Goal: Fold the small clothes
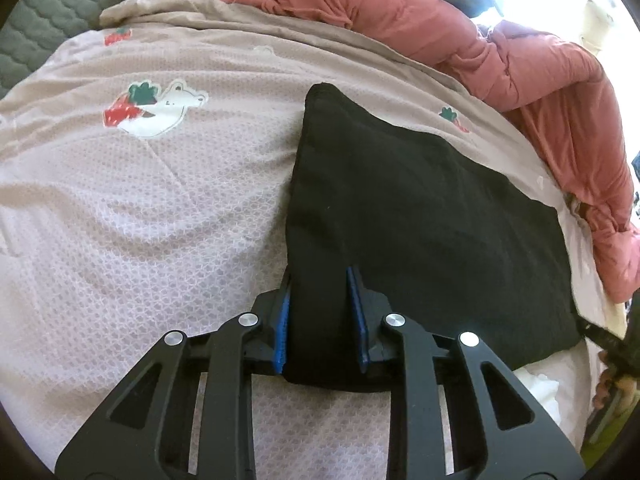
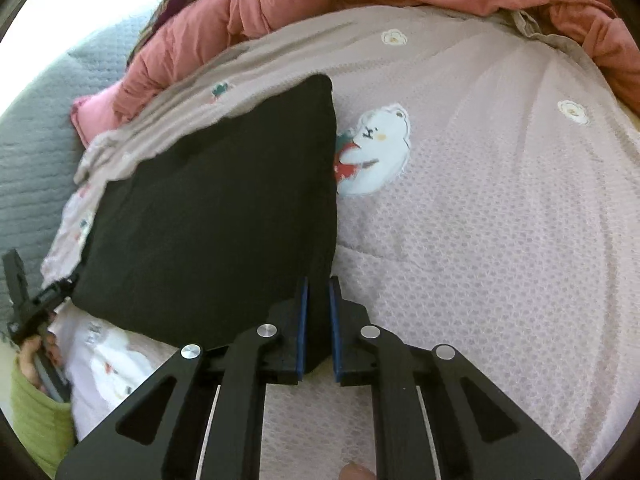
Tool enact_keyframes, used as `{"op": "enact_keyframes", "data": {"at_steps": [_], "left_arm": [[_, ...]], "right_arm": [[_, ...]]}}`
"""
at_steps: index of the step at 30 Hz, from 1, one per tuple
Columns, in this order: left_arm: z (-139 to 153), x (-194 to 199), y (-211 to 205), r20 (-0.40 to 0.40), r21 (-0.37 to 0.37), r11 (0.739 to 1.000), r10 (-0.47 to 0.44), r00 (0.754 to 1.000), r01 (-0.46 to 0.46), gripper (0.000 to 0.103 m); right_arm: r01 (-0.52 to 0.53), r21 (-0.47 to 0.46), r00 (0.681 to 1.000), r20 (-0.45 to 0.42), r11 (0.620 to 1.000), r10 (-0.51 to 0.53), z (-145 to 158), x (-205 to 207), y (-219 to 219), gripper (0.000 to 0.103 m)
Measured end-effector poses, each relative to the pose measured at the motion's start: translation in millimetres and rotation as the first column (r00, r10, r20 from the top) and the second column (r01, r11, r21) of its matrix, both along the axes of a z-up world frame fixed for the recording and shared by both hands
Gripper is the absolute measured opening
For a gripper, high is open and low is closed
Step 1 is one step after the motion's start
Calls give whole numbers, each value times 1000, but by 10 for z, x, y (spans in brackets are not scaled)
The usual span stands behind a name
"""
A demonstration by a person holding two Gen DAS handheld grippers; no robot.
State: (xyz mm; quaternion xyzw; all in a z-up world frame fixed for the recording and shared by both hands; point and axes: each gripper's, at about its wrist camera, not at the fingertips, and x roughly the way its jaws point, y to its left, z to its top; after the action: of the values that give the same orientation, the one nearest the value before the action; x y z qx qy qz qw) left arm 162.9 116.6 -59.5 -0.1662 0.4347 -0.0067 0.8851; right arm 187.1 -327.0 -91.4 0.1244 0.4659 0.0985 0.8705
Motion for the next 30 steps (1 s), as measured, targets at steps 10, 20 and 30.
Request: {"op": "enact_keyframes", "data": {"at_steps": [10, 20, 30], "left_arm": [[77, -114, -33, -11, 56, 998, 6, 1000, -5, 25], [149, -232, -46, -16, 86, 996, 0, 1000, 2, 33], [238, -350, -17, -6, 89, 996, 3, 1000, -2, 47]], "right_arm": [[-5, -134, 1000, 25, 991, 8, 71, -103, 96, 20], [6, -121, 998, 60, 993, 1, 230, -294, 20, 54], [1, -136, 994, 111, 991, 14, 446, -457, 100, 75]]}}
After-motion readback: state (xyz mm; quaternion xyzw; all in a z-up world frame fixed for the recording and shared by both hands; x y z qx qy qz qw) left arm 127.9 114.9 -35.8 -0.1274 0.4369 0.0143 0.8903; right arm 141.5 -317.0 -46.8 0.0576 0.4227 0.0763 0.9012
